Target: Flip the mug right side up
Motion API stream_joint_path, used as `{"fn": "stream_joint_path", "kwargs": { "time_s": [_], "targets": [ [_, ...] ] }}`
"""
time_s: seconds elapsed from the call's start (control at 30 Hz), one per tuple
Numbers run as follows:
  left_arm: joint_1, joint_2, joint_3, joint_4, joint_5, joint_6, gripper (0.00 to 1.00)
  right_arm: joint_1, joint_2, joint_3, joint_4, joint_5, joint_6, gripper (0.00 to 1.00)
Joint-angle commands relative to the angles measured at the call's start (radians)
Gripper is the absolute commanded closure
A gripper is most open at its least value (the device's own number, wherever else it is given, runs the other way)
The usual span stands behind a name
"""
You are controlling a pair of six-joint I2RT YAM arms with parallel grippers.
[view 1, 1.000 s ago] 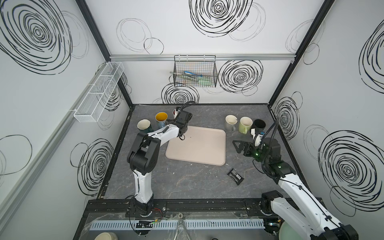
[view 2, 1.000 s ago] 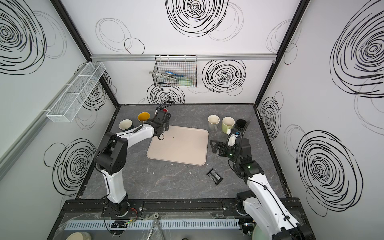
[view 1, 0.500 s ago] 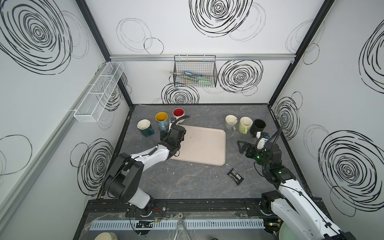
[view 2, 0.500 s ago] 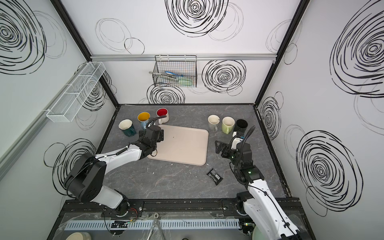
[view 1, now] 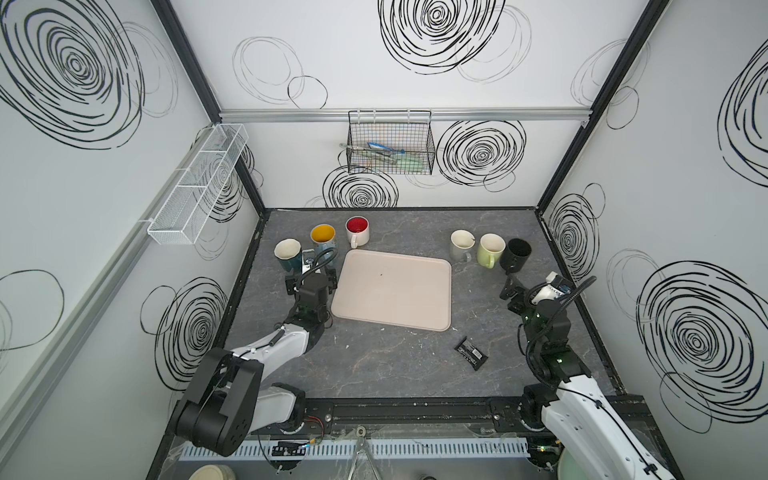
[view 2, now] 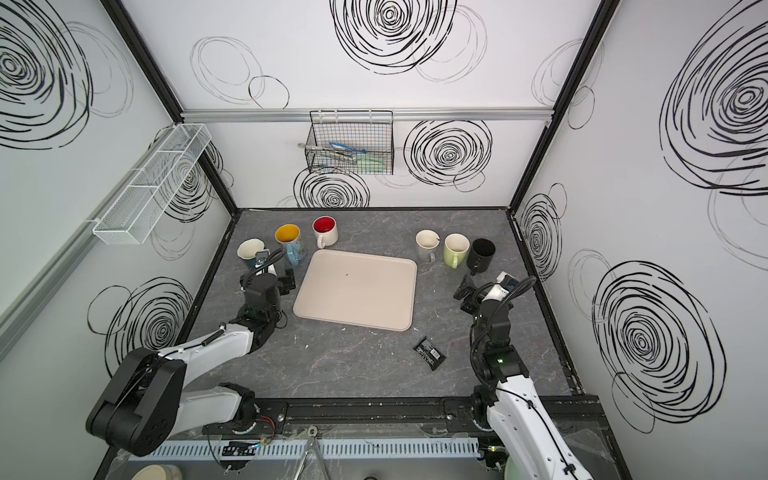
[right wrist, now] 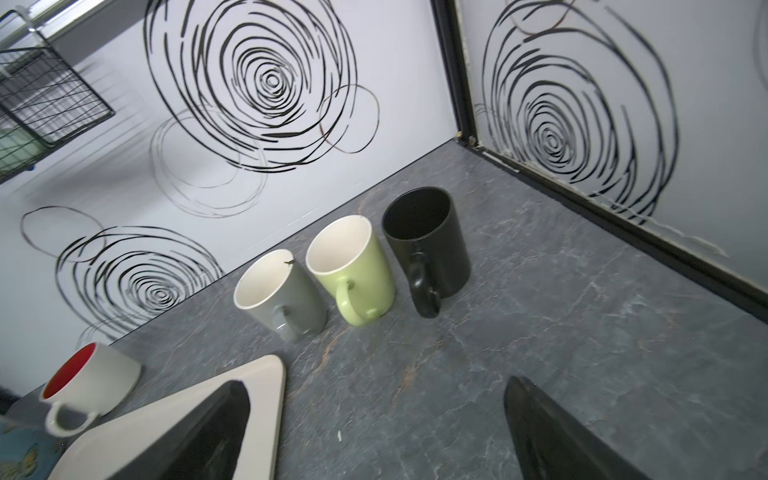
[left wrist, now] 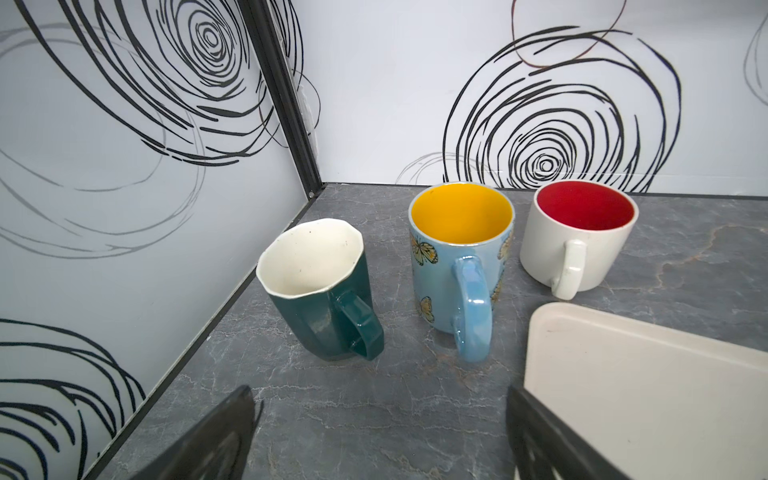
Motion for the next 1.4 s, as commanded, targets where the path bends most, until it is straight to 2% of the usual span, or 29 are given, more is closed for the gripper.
{"fn": "stream_joint_path", "kwargs": {
  "time_s": [0.0,0.1,0.2,0.27,0.37,0.43,0.53,0.6,0.63,0.83,0.93,1.0,1.13,1.2,1.27,1.37],
  "targets": [
    [0.059,0.002,-0.057,0.207,0.11,0.01,0.04,-0.005,-0.025,-0.037,0.148,0.211,-0.087,0.0],
    [0.11,0.0,-0.109,0.271,0.163,-0.036,0.04,-0.016,-0.043,-0.054,0.168,0.336,-0.109,0.0],
    [0.135,0.038,-0.149,0.397,0.198,-0.026,0.04,-0.025,-0.03,-0.116,0.33,0.359,-0.153,0.0],
    [0.135,0.061,-0.133,0.393,0.226,-0.01,0.04,-0.035,0.006,-0.164,0.441,0.355,-0.15,0.0],
    [0.135,0.076,-0.113,0.375,0.256,0.003,0.04,-0.063,0.12,-0.19,0.548,0.359,-0.173,0.0],
    [0.137,0.084,-0.124,0.412,0.25,0.019,0.04,-0.093,0.211,-0.157,0.511,0.386,-0.134,0.0],
    [0.172,0.161,-0.179,0.614,0.246,-0.008,0.04,-0.143,0.37,-0.124,0.57,0.35,-0.15,0.0],
    [0.177,0.135,-0.142,0.483,0.261,-0.022,0.04,-0.149,0.462,-0.103,0.605,0.359,-0.165,0.0],
    [0.175,0.155,-0.147,0.528,0.262,-0.012,0.04,-0.15,0.508,-0.1,0.629,0.359,-0.167,0.0],
    [0.171,0.162,-0.143,0.532,0.266,-0.006,0.04,-0.22,0.705,-0.052,0.776,0.228,-0.167,0.0],
    [0.159,0.162,-0.143,0.534,0.252,0.003,0.04,-0.248,0.814,0.003,0.796,0.209,-0.17,0.0],
    [0.131,0.172,-0.135,0.535,0.225,0.032,0.04,-0.239,0.827,0.057,0.706,0.143,-0.195,0.0],
    [0.129,0.171,-0.136,0.534,0.225,0.032,0.04,-0.163,0.894,0.075,0.791,0.078,-0.345,0.0],
    [0.129,0.171,-0.136,0.535,0.223,0.032,0.04,-0.149,0.899,0.076,0.79,0.081,-0.358,0.0],
    [0.129,0.171,-0.135,0.535,0.223,0.032,0.04,-0.166,0.888,0.052,0.822,0.007,-0.367,0.0],
    [0.128,0.171,-0.135,0.535,0.224,0.032,0.04,-0.168,0.893,0.055,0.821,-0.04,-0.387,0.0]
  ]
}}
